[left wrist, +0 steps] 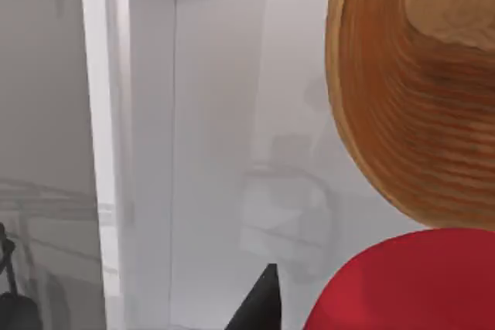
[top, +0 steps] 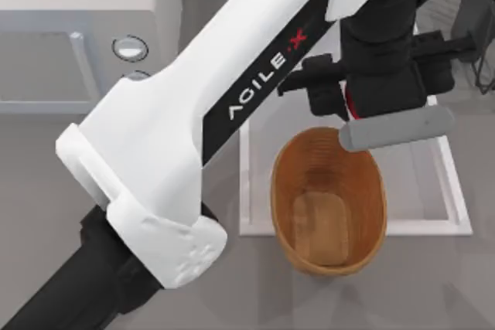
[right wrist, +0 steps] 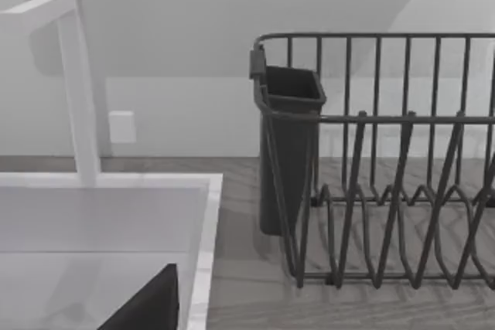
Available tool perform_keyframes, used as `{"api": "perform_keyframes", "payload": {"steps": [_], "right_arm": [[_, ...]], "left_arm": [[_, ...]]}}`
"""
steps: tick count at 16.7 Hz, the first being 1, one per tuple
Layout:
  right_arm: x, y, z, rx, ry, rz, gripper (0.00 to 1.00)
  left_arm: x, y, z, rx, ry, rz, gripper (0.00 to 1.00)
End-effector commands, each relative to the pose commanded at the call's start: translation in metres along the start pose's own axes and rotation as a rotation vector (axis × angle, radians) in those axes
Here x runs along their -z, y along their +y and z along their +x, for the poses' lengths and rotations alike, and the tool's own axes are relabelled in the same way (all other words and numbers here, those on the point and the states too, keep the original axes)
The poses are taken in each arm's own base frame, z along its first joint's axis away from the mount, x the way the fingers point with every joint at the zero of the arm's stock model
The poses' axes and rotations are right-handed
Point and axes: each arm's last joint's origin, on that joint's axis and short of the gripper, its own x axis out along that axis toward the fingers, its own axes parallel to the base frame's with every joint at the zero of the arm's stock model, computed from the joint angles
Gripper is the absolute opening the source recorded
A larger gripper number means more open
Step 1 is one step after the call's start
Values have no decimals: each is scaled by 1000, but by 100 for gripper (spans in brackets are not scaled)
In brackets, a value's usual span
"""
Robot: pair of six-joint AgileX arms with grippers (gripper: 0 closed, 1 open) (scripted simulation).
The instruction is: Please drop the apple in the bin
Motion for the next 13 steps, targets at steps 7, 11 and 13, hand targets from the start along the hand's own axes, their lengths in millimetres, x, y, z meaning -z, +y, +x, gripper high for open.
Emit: {"api": "perform_keyframes", "payload": {"steps": [7, 11, 13], "right_arm": [[0, 0, 0, 0, 0, 0, 100], [0, 0, 0, 0, 0, 0, 100], [0, 0, 0, 0, 0, 0, 100]], "left_arm": [[-11, 12, 12, 44, -9, 107, 0], [-3, 32, 16, -154, 111, 102, 0], [2, 32, 30, -96, 87, 90, 0]]}}
